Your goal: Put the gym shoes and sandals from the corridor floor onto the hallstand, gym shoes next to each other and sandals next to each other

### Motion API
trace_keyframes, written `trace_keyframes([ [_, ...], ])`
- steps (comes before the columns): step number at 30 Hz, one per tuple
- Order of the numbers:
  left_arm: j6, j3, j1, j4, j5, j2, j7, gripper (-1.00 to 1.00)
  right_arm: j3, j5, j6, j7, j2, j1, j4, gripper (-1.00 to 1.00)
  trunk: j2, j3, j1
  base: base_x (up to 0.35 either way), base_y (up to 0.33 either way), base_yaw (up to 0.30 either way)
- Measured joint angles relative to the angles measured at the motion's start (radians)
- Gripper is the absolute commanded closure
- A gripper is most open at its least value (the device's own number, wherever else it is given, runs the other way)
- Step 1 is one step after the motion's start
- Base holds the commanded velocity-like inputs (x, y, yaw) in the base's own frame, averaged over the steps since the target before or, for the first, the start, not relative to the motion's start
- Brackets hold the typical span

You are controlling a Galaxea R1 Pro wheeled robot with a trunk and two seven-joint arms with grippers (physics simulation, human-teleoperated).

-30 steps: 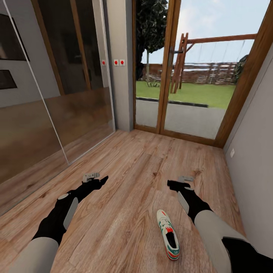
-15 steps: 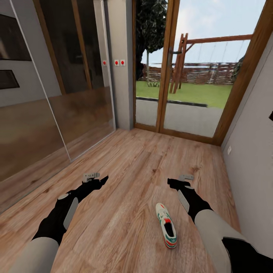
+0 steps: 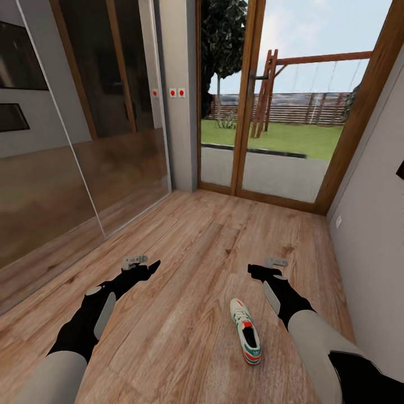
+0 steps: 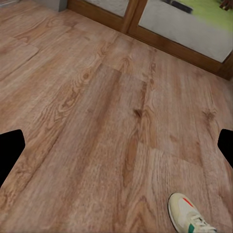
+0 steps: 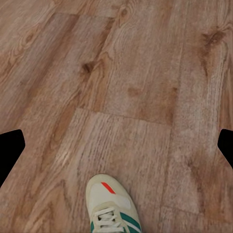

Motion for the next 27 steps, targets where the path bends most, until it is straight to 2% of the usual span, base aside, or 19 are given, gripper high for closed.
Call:
trace_keyframes([
  [11, 0.001, 0.000, 0.000, 0.000, 0.000, 0.000, -0.001, -1.00, 0.000, -0.001, -0.028, 0.001, 0.000, 0.000, 0.004, -1.00, 0.000, 0.000, 0.000, -0.040, 0.000, 0.000],
  [20, 0.001, 0.000, 0.000, 0.000, 0.000, 0.000, 0.000, -1.00, 0.002, 0.002, -0.138, 0.000, -0.001, 0.002, 0.147, -1.00, 0.000, 0.000, 0.000, 0.000, 0.000, 0.000],
  [24, 0.001, 0.000, 0.000, 0.000, 0.000, 0.000, 0.000, -1.00, 0.003, 0.003, -0.151, 0.001, -0.002, 0.002, 0.168, -1.00, 0.000, 0.000, 0.000, 0.000, 0.000, 0.000],
  [27, 0.001, 0.000, 0.000, 0.000, 0.000, 0.000, 0.000, -1.00, 0.004, 0.003, -0.203, 0.000, -0.003, 0.003, 0.177, -1.00, 0.000, 0.000, 0.000, 0.000, 0.000, 0.000],
])
